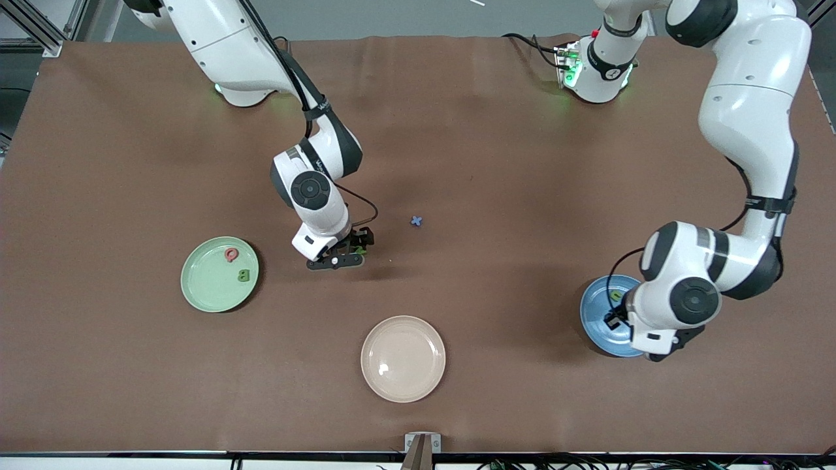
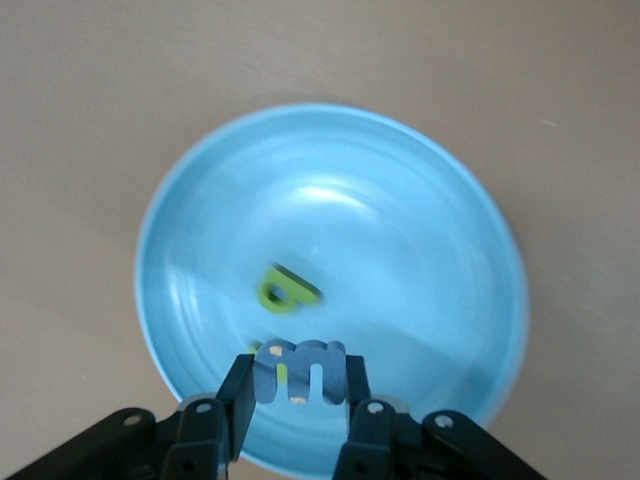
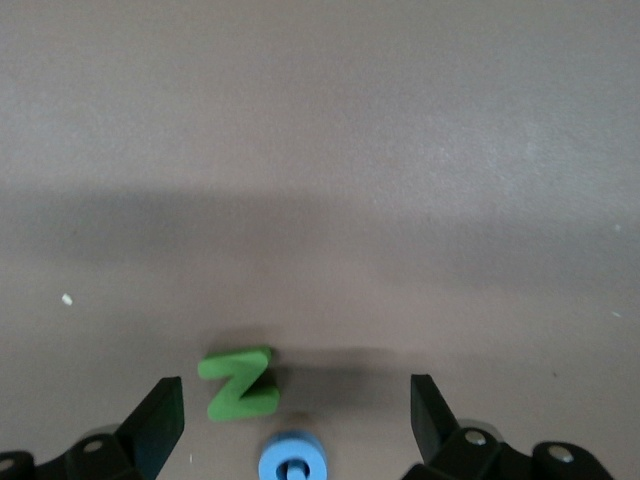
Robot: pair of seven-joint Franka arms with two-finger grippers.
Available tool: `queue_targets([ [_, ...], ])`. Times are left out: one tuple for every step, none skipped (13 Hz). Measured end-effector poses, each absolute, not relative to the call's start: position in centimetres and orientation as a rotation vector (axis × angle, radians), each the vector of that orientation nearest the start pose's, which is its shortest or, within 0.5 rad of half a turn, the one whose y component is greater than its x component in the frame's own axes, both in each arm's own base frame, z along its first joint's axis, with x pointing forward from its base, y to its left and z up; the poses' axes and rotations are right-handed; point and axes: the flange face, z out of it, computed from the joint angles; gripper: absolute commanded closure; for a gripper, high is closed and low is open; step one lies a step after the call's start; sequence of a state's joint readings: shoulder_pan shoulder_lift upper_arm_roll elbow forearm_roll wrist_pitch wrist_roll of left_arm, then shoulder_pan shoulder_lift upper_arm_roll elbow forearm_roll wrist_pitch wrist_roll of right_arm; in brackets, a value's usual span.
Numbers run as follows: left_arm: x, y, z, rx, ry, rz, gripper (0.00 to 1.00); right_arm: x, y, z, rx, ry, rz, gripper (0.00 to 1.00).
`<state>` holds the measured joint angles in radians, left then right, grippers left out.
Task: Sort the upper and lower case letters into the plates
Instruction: 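Drop the m on the blue plate while the right gripper reaches the Z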
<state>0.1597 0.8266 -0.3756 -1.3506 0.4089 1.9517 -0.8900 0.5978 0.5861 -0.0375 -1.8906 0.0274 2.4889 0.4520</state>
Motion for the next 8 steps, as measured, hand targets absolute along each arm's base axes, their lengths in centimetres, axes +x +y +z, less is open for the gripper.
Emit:
queue_targets([
  [71.6,-6.7,23.2,-2.864,-0.843,0.149,0.92,53.8,33.9,18.7,-3.132,-0.127,-0.037,0.0],
  [71.6,-7.1,22.7,-2.87,-0.835,0.153,0.65,53.7,34.0,18.1,-3.131,-0.116,-0.045,0.0],
  [71.5,-7.7,22.3,-2.879,-0.824,0.153,0.17,53.5,34.2,17.6,-3.131,-0.108,-0.045,0.0],
  [71.6,-8.3,22.1,-2.892,-0.816,0.141,0.0,53.3,34.4,17.4,-3.133,-0.093,-0.043,0.0],
  [71.8,-8.7,22.0,-2.907,-0.812,0.121,0.0,53.0,34.8,17.3,-3.133,-0.081,-0.041,0.0],
  [71.9,-9.1,22.0,-2.918,-0.809,0.107,0.0,52.8,35.2,17.3,-3.133,-0.07,-0.041,0.03],
  [71.9,-9.5,22.2,-2.929,-0.803,0.097,0.0,52.5,35.6,17.3,-3.133,-0.062,-0.041,0.05],
  [71.9,-10.6,22.5,-2.948,-0.796,0.094,0.0,52.4,35.8,17.3,-3.133,-0.06,-0.041,0.08],
])
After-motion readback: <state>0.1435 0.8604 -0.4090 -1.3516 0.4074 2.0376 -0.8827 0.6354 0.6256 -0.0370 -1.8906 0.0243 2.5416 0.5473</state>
